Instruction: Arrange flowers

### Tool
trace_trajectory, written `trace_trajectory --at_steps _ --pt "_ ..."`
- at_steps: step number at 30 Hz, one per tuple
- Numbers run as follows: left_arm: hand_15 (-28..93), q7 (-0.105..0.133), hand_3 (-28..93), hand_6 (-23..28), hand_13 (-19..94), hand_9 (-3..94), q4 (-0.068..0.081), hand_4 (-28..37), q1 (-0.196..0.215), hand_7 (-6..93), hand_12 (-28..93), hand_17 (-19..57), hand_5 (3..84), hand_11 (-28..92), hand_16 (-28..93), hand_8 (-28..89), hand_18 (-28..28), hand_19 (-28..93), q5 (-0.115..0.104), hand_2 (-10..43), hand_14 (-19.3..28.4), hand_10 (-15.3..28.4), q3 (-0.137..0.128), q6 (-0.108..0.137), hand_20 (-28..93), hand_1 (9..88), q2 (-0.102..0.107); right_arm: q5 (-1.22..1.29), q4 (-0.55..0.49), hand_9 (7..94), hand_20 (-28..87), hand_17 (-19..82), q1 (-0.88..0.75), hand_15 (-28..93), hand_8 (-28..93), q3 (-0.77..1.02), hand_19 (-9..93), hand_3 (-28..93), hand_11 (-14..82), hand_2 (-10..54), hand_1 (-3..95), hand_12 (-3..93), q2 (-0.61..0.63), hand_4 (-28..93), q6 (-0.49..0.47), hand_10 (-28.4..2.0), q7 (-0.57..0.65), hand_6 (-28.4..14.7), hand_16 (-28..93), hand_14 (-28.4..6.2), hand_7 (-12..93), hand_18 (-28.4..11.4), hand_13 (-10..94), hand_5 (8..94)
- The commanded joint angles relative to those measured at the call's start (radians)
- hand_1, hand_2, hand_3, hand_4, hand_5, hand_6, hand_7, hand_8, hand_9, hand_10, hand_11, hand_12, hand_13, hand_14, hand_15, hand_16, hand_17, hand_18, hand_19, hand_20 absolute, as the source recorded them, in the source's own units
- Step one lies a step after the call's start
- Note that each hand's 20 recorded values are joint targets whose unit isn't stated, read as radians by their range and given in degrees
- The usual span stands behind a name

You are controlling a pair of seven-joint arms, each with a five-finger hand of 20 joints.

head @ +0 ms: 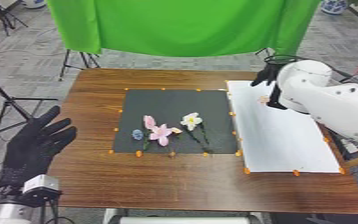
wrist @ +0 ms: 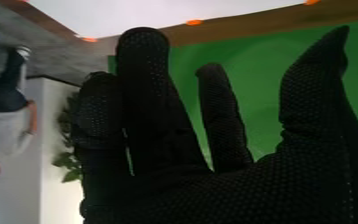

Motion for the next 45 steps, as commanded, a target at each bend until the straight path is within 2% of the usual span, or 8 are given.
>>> trace_trajectory --at_steps 1,10,18,23,26,30,35,45 --pt "56 -0.032 62 10.6 22 33.9 0.008 -19.2 -0.016 7.0 12 -6.3 38.3 27 -12 -6 28.4 54 0.024 6.6 28.4 21.0 0.005 -0.032 3 29.4 -0.052 -0.01 0.047 42.7 22 42 -0.08 72 -10 0.053 93 80 5.3 2.4 23.2 14.4 -0.025 -23 -0.085 -16.5 -0.004 -1.1 10 -14.7 13 -18.6 61 41.7" --pt "56 -0.031 62 10.6 22 34.0 0.012 -19.3 -0.02 7.0 12 -6.3 38.4 27 -12 -6 28.4 54 0.027 6.6 28.4 21.0 0.008 -0.039 3 29.5 -0.071 -0.014 0.08 39.2 22 42 -0.132 75 -11 0.096 93 81 4.2 2.9 22.9 14.3 -0.039 -23 -0.148 -16.3 0.018 0.0 9 -14.4 12 -19.3 62 36.6" --pt "56 -0.015 62 10.6 22 34.0 0.013 -19.3 -0.01 7.1 12 -6.2 38.4 27 -12 -6 28.4 54 0.017 6.6 28.4 21.0 0.011 -0.029 3 29.5 -0.06 -0.029 0.085 39.4 22 42 -0.129 75 -11 0.077 93 81 4.7 3.1 23.3 14.3 -0.019 -24 -0.14 -15.3 0.014 -0.2 9 -14.2 13 -19.4 62 36.7" --pt "56 -0.03 62 10.7 22 34.0 0.017 -19.3 -0.025 7.1 12 -6.2 38.6 27 -12 -6 28.4 54 0.027 6.6 28.4 20.9 0.017 -0.041 3 29.5 -0.065 -0.07 0.064 51.7 19 43 -0.153 74 -12 0.054 93 81 11.2 -1.8 32.3 14.0 -0.007 -25 -0.053 -11.6 0.01 -0.5 9 -11.0 18 -18.1 65 45.5" --pt "56 -0.019 62 10.8 22 34.0 0.019 -19.4 -0.028 7.1 12 -6.3 38.6 27 -12 -6 28.4 54 0.014 6.6 28.4 20.9 0.025 -0.034 3 29.4 -0.044 -0.084 0.058 58.0 17 44 -0.157 71 -13 0.035 93 81 13.9 -5.2 37.9 13.8 0.0 -26 -0.03 -11.1 0.023 -0.4 9 -8.9 21 -17.0 68 51.5" --pt "56 -0.035 62 10.7 22 34.0 0.02 -19.4 -0.027 7.1 12 -6.3 38.6 27 -12 -6 28.4 54 0.025 6.6 28.4 21.0 0.021 -0.046 3 29.4 -0.059 -0.11 0.044 68.0 10 46 -0.139 62 -7 -0.029 93 78 15.7 -7.8 45.8 14.9 0.02 -28 0.077 -9.2 0.033 0.6 12 -5.8 28 -15.5 74 58.5" --pt "56 -0.037 62 10.7 22 34.0 0.021 -19.3 -0.026 7.1 12 -6.3 38.6 27 -12 -6 28.4 54 0.024 6.5 28.4 20.9 0.015 -0.048 3 29.4 -0.055 -0.155 0.023 85.0 14 49 -0.118 56 0 -0.085 93 73 7.2 -9.4 57.1 28.7 0.043 -28 0.15 -6.0 0.03 3.4 19 -1.7 38 -13.9 80 68.0" --pt "56 -0.026 62 10.7 22 34.0 0.011 -19.4 -0.001 7.0 12 -6.2 38.6 27 -12 -6 28.4 54 0.014 6.5 28.4 20.9 0.01 -0.034 3 29.4 -0.038 -0.17 -0.087 90.1 21 51 -0.05 58 0 -0.109 93 73 6.6 -9.5 60.0 31.5 0.059 -28 0.228 -5.7 0.021 3.9 20 -0.4 38 -13.4 83 72.8"
